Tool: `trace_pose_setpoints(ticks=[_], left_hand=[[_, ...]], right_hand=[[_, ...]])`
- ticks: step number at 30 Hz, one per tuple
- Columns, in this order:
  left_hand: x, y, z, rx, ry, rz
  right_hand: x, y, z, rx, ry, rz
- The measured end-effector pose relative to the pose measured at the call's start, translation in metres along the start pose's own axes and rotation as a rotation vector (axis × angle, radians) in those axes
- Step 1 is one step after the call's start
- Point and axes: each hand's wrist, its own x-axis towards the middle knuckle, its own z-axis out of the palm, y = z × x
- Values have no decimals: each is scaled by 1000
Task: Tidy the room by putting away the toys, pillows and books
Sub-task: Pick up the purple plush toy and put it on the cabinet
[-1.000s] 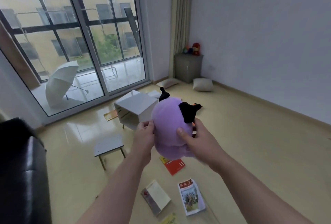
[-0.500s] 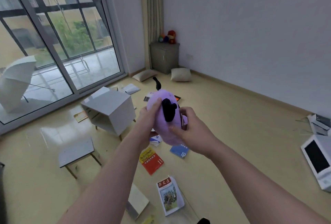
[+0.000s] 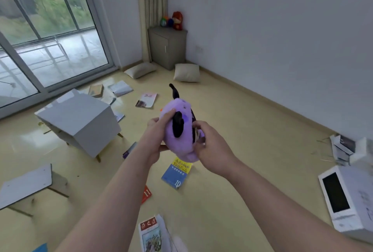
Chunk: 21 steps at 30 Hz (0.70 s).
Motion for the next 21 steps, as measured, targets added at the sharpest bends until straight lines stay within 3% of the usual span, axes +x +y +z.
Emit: trace_pose_setpoints(ticks=[8, 17, 21], left_hand=[[109, 51, 144, 268, -220, 181], [255, 79, 308, 280, -146, 349], [310, 104, 368, 250, -4, 337]], right_hand=[[117, 88, -127, 91, 168, 31], [256, 193, -281, 143, 94, -6], [321, 216, -341, 150, 34, -3]])
